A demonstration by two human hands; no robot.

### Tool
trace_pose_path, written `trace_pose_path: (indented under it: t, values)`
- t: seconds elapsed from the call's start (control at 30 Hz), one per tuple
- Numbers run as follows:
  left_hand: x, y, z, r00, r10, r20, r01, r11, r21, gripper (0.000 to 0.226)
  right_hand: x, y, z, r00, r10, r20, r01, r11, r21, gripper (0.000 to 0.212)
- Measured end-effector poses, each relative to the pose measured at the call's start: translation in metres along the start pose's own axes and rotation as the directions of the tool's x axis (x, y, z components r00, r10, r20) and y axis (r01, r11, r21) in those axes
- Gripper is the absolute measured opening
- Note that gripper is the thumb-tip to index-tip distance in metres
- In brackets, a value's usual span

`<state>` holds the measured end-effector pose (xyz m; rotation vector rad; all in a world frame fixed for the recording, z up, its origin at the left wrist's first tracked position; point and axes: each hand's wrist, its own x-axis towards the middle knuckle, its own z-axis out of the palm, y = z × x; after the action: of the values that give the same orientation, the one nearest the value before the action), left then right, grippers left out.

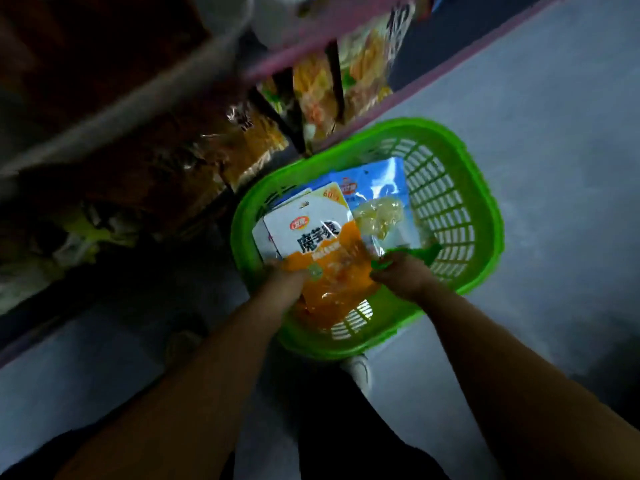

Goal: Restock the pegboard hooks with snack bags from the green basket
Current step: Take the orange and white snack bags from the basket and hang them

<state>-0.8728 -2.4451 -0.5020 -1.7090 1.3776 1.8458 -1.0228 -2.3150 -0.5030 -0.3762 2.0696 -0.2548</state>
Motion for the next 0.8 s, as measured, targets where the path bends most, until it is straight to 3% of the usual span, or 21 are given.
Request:
trace_pose_path:
  t: [0.1, 0.17, 0.27, 0.33, 0.43, 0.5, 0.6, 0.7, 0.8]
  values:
    - [0.047, -0.008, 0.017, 0.998, -0.057, -0.006, 0.057, 0.998, 0.037, 0.041, 0.049, 0.007, 0.023, 0.997, -0.044, -0.063, 0.052, 0.989, 0.135, 0.051]
    - [0.068, -0.005, 0.029, 0.999, -0.031, -0.039, 0.034, 0.998, 0.060, 0.042, 0.071, 0.010, 0.030, 0.990, -0.073, -0.117, 0.093, 0.980, 0.174, 0.044]
    - [0.087, -0.001, 0.038, 0.989, -0.039, -0.144, 0.059, 0.989, 0.135, 0.071, 0.088, 0.013, 0.033, 0.986, -0.038, -0.165, 0.098, 0.923, 0.372, 0.046]
    - [0.093, -0.002, 0.036, 0.993, -0.035, -0.113, 0.056, 0.980, 0.191, 0.077, 0.091, 0.015, 0.035, 0.976, 0.012, -0.217, 0.096, 0.871, 0.482, 0.045]
    - [0.091, 0.000, 0.027, 0.999, 0.044, -0.010, -0.040, 0.963, 0.266, 0.066, 0.086, 0.019, 0.034, 0.968, 0.029, -0.249, 0.094, 0.878, 0.470, 0.025]
    - [0.089, 0.006, 0.023, 0.984, 0.124, -0.128, -0.081, 0.950, 0.303, 0.053, 0.080, 0.027, 0.026, 0.952, 0.057, -0.300, 0.121, 0.832, 0.542, 0.020]
    - [0.084, 0.005, 0.025, 0.945, 0.026, -0.327, 0.035, 0.983, 0.179, 0.056, 0.076, 0.044, 0.008, 0.862, 0.256, -0.438, 0.089, 0.773, 0.629, 0.018]
    - [0.084, -0.002, 0.042, 0.966, -0.081, -0.245, 0.116, 0.984, 0.134, 0.068, 0.074, 0.055, -0.003, 0.799, 0.368, -0.476, 0.027, 0.768, 0.640, 0.020]
    - [0.089, -0.003, 0.050, 0.970, -0.008, -0.242, 0.035, 0.994, 0.107, 0.075, 0.079, 0.056, -0.006, 0.807, 0.375, -0.456, -0.010, 0.781, 0.624, 0.027]
